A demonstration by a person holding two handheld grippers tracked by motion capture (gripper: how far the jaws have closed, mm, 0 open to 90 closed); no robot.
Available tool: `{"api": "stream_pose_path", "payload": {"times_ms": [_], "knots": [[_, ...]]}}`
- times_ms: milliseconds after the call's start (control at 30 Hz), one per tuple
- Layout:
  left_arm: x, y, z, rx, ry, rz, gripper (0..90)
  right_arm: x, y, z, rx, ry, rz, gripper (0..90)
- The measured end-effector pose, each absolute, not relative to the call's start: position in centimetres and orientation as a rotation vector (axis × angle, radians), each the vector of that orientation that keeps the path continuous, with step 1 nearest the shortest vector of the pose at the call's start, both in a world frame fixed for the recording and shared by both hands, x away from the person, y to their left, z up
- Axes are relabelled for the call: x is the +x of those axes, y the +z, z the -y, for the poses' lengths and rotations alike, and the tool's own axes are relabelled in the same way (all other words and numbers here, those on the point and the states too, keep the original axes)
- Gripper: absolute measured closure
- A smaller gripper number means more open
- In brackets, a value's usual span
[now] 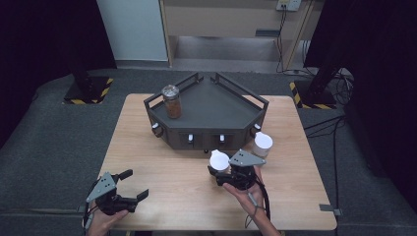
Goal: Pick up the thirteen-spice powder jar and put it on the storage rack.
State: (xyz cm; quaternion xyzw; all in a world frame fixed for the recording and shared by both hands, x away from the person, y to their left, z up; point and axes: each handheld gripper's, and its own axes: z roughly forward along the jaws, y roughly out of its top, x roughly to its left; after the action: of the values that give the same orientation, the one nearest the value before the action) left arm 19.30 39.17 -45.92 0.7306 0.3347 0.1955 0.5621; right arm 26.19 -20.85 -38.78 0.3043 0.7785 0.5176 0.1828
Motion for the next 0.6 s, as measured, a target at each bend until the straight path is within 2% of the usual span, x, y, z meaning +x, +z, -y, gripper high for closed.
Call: {"api": "stream_pose_path", "payload": {"times_ms": [600], "knots": [[19.3, -45.9, -39.3, 1.719, 0.456, -0.799, 1.4, 28.4, -33.0, 19.9, 0.85, 1.442, -2.219, 30.4]]}}
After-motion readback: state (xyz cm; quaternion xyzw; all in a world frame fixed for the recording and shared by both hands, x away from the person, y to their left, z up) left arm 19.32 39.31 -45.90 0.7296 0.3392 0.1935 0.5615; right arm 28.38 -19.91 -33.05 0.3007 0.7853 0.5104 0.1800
